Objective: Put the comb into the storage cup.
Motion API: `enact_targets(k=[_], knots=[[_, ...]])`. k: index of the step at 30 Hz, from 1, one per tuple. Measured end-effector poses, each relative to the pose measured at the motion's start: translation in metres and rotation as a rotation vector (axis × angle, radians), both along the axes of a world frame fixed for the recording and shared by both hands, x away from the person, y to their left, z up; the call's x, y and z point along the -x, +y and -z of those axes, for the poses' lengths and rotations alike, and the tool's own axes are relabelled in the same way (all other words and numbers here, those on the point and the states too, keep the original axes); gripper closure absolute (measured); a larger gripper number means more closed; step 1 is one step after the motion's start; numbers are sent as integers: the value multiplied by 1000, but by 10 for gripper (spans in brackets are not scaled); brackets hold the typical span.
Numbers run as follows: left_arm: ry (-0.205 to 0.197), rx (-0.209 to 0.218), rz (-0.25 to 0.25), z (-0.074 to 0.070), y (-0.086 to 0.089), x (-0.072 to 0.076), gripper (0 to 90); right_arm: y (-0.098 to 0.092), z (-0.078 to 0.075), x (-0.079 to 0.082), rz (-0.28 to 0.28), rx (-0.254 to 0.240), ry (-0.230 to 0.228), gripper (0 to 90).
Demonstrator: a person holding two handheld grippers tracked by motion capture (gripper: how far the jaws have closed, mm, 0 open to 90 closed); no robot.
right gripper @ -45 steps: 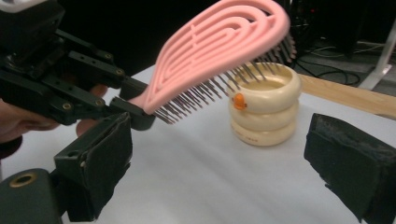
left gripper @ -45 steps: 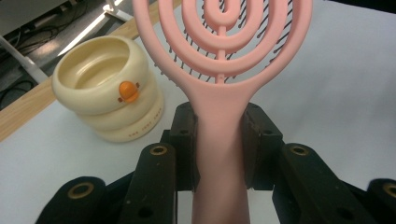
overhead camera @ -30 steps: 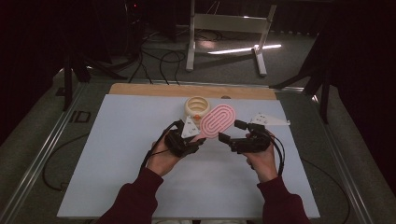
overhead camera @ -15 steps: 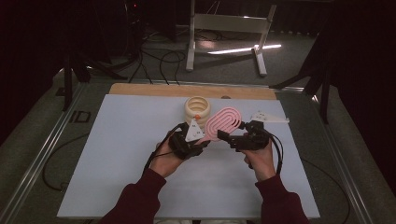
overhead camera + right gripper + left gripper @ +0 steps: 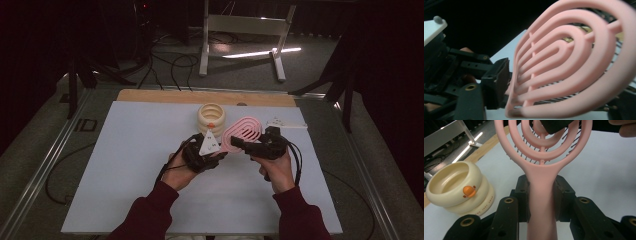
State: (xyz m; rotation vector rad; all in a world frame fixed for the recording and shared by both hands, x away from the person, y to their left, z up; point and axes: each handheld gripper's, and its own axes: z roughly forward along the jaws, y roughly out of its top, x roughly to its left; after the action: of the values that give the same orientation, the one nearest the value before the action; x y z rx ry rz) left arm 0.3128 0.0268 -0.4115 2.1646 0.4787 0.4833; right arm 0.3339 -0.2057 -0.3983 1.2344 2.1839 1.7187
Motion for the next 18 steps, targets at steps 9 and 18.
enact_targets(k=[9, 18], knots=[[-2, 1, 15, 1, -2, 1, 702, -2, 0, -1, -45, -67, 32, 539], [1, -22, 12, 3, -3, -1, 705, 2, 0, -1, -67, -84, 59, 606]])
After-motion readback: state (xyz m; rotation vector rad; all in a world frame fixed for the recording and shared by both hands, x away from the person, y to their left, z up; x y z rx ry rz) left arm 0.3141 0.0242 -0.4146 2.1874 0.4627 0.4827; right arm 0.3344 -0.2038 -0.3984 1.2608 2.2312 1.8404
